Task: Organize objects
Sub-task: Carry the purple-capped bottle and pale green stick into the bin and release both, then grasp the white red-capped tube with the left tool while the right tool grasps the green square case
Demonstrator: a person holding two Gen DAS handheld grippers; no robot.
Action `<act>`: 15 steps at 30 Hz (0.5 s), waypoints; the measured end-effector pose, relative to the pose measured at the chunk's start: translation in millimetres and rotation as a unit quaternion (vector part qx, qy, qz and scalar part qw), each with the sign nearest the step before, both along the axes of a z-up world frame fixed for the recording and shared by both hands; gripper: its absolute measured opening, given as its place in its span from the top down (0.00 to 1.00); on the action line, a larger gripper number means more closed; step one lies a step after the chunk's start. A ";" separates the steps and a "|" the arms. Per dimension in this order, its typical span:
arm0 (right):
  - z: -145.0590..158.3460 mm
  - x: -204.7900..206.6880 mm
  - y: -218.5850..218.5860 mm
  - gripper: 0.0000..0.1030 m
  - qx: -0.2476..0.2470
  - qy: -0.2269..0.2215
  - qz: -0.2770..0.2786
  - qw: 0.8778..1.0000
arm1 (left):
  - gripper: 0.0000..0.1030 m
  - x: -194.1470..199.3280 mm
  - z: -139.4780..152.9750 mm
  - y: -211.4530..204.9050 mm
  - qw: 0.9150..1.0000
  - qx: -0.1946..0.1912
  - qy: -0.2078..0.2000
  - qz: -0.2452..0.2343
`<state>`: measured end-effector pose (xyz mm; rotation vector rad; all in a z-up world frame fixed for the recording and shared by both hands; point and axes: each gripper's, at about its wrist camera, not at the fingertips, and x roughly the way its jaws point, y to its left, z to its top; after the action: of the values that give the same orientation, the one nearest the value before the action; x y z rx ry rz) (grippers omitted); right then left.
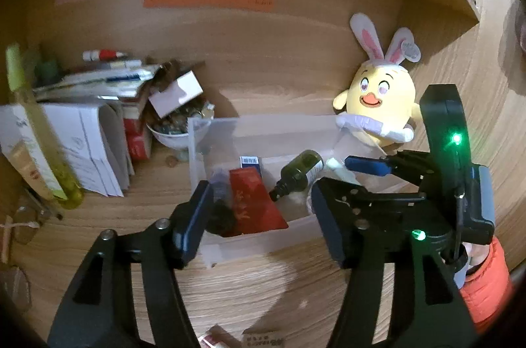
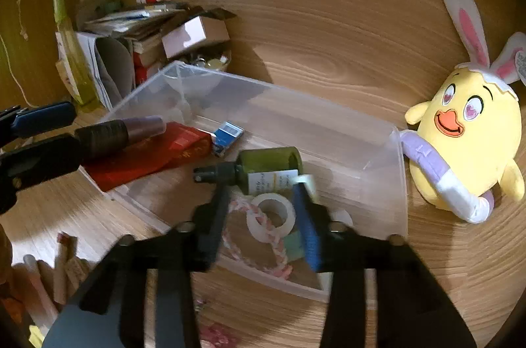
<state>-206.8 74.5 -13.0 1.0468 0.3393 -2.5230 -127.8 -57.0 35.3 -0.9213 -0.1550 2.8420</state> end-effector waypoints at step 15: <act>36.4 48.5 18.6 0.26 -0.051 0.042 0.013 0.998 | 0.05 40.8 14.8 4.5 0.998 -0.042 0.030 0.020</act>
<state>-158.3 93.1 23.5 0.8960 0.2435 -2.5377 -87.0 -52.5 50.0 -0.8551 -0.0485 2.9287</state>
